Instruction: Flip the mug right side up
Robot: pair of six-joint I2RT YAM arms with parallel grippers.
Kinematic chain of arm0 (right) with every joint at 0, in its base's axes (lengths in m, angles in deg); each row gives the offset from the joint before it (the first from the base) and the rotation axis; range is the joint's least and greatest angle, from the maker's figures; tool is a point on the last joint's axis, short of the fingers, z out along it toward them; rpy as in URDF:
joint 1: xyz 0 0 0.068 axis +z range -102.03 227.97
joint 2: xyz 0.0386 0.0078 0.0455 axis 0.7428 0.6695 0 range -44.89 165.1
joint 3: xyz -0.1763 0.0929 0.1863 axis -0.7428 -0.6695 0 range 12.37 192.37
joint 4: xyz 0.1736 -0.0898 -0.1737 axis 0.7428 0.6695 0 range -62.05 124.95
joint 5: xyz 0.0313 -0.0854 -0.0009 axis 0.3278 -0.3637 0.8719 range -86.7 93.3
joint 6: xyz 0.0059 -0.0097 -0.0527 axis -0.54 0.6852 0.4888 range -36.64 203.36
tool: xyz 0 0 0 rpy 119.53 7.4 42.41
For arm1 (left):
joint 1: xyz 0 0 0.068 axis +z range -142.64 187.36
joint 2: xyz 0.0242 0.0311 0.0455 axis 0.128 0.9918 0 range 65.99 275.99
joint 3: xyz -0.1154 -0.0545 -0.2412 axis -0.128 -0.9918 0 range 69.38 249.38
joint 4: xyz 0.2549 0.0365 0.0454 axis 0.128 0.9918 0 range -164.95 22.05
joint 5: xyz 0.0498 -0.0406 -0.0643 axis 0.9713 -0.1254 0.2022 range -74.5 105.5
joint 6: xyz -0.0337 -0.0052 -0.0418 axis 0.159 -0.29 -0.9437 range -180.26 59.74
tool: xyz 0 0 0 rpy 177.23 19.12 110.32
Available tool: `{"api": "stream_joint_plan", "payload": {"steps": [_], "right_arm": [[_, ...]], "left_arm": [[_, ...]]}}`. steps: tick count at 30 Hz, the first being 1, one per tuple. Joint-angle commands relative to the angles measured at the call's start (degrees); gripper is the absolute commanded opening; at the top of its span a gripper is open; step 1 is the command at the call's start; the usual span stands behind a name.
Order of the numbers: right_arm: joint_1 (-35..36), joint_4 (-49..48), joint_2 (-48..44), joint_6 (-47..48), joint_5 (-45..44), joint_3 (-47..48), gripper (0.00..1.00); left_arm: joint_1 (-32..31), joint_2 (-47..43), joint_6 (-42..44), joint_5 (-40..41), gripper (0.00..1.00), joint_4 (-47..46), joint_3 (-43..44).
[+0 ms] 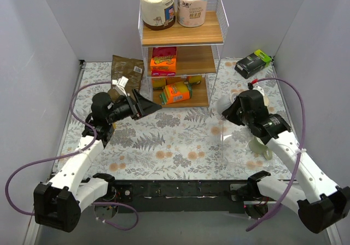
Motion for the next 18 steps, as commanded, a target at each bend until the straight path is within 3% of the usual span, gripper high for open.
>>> {"api": "stream_joint_plan", "payload": {"steps": [1,7,11,18], "right_arm": [[0.20,-5.87,-5.66,0.30,9.13,3.84,0.01],[0.20,-23.09,-10.34,-1.28,24.85,-0.81,0.01],[0.29,-34.35,-12.36,-2.68,32.18,-4.33,0.01],[0.20,-49.91,-13.94,-7.87,40.80,-9.69,0.01]], "left_arm": [[-6.49,-1.51,-6.31,-2.16,0.98,-12.36,-5.41],[-16.86,2.52,-15.55,1.61,0.98,-29.66,-7.72],[-24.24,6.83,-14.16,4.60,0.98,-31.36,-5.44],[-29.88,9.83,-11.43,11.09,0.98,-34.09,-2.79]]}}
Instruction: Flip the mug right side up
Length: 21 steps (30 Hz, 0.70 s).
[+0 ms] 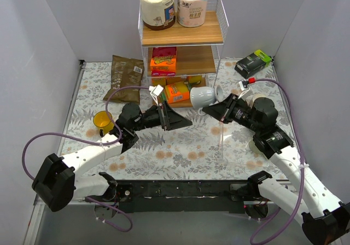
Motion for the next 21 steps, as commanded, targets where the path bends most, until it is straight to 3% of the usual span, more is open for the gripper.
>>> {"api": "stream_joint_plan", "payload": {"steps": [1,6,14,21], "right_arm": [[0.29,-21.08,-2.60,-4.09,9.24,-1.85,0.01],[0.20,-27.66,-3.57,-6.99,10.83,-5.01,0.01],[0.29,-38.14,-4.18,-13.50,12.06,-9.68,0.01],[0.29,-40.78,-6.20,-14.46,10.92,-12.66,0.01]], "left_arm": [[-1.97,-0.62,1.95,6.69,0.98,-3.93,2.74],[-4.25,-1.15,1.87,10.39,0.94,-7.96,1.51],[-6.89,3.51,0.81,13.38,0.64,-10.16,3.61],[-7.33,5.44,-2.87,15.67,0.54,-14.72,2.57]]}}
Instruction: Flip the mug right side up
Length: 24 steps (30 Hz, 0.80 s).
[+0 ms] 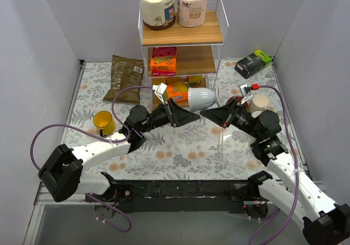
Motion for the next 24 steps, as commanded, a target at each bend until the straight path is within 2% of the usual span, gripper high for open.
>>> {"api": "stream_joint_plan", "payload": {"steps": [1,5,12,17,24], "right_arm": [[0.26,-11.93,-2.68,-2.05,-0.18,-1.38,0.01],[0.26,-16.58,-3.04,-3.89,-0.45,-4.72,0.01],[0.53,-19.23,-3.30,-4.16,-1.06,-7.45,0.01],[1.14,-20.20,-2.60,-3.37,-1.15,-8.95,0.01],[2.64,-17.48,-2.86,2.16,-3.26,-10.53,0.01]], "left_arm": [[-0.36,0.15,-2.77,2.40,0.51,-7.38,0.44],[-0.54,1.47,-3.65,1.70,0.47,-8.02,1.14],[-1.06,3.23,-4.53,0.56,0.41,-8.28,1.41],[-1.15,3.93,-4.97,0.11,0.33,-8.99,1.75],[-1.24,4.72,-6.37,0.47,0.30,-7.41,2.81]]}}
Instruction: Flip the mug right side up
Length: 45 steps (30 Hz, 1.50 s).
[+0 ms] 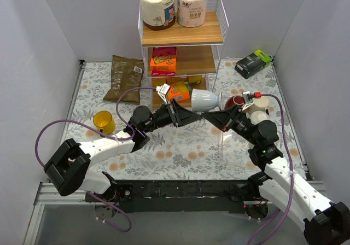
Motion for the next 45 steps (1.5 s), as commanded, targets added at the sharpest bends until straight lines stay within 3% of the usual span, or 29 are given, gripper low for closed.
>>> {"api": "stream_joint_plan", "payload": {"steps": [1,11,15,18,22,26,27,28,34,45], "right_arm": [[2.59,-3.75,-1.05,5.44,0.80,-0.46,0.01],[5.23,-5.59,-0.52,9.05,-1.83,-3.89,0.01],[5.85,-6.20,-0.43,9.23,-2.27,-4.67,0.01],[6.20,-6.56,-0.08,8.79,-2.54,-5.12,0.01],[6.38,-5.94,0.18,8.00,-2.98,-5.29,0.01],[6.38,-4.54,0.18,5.99,-5.60,-5.90,0.01],[6.38,-4.27,0.09,5.46,-6.22,-6.17,0.07],[6.38,-4.19,0.01,4.93,-6.75,-6.69,0.19],[6.38,-2.43,0.88,0.37,-9.22,-6.61,0.50],[6.29,16.35,2.56,-3.43,-10.36,-4.33,0.55]], "left_arm": [[-0.54,-0.17,-1.48,0.18,0.30,-0.30,3.09],[-0.54,0.97,-7.90,0.18,0.21,-5.48,2.75],[-0.54,1.67,-8.78,0.44,0.14,-6.62,3.10],[-0.54,1.85,-9.30,0.88,0.01,-7.41,3.01],[-0.54,0.80,-8.69,2.72,0.00,-7.24,2.31],[-0.54,-1.92,-5.36,5.54,0.00,-0.59,2.04],[-0.54,-2.45,-3.70,6.15,0.00,0.83,2.22],[-0.54,-3.59,-2.81,7.46,0.00,2.15,2.22],[-0.54,-6.32,1.33,12.22,0.00,11.38,2.30],[-0.54,-8.86,14.42,28.01,0.00,40.90,8.98]]}}
